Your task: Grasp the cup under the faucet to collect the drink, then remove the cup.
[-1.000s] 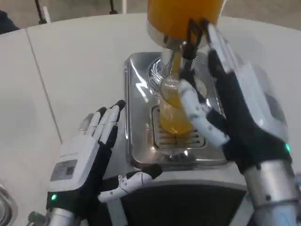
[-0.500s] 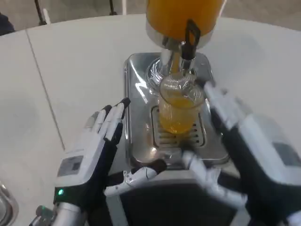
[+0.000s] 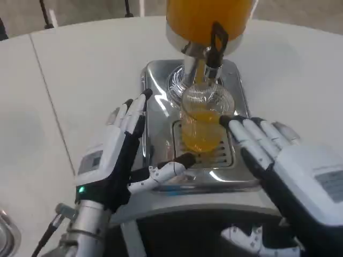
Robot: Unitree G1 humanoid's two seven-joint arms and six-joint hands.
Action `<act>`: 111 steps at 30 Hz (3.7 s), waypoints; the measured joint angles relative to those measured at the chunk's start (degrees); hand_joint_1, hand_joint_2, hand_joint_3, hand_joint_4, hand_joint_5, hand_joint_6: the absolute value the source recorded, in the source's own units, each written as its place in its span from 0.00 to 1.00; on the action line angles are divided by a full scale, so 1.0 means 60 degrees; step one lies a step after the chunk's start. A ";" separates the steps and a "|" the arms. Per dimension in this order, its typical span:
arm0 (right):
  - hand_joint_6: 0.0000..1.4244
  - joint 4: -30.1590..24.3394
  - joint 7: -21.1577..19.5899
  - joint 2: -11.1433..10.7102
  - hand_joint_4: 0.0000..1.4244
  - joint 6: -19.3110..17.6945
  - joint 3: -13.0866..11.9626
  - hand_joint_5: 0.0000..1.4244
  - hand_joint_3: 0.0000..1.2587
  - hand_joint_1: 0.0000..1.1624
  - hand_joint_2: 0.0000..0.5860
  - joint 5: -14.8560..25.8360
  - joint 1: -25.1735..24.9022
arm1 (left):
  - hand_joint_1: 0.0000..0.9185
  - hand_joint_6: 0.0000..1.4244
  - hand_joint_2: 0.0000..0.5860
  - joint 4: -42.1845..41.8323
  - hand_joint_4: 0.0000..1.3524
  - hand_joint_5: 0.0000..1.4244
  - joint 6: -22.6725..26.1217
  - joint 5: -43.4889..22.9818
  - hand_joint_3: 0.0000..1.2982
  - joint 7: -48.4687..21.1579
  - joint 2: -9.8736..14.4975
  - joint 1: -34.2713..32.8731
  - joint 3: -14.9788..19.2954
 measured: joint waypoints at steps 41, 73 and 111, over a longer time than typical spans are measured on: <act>0.00 0.0910 -0.1403 0.1106 0.00 -0.1410 -0.0052 0.00 0.00 0.51 0.52 -0.1191 0.1838 | 0.36 0.06 0.10 0.4042 0.00 0.05 -0.1351 -0.0200 0.00 0.1926 -0.1204 -0.2405 -0.1014; 0.01 0.1045 -0.0580 0.1610 0.00 -0.0716 0.0221 0.00 0.00 0.51 0.51 -0.1219 0.1399 | 0.29 0.15 0.07 0.6726 0.00 0.16 -0.1290 -0.0311 0.00 0.3093 -0.2110 -0.4292 -0.1622; 0.03 0.1030 0.0257 0.2039 0.00 0.0082 0.0333 0.00 0.00 0.50 0.54 -0.1766 0.1265 | 0.58 1.00 0.15 0.7874 0.93 1.00 -0.0087 -0.0409 0.83 0.6460 -0.3451 -0.4776 -0.2069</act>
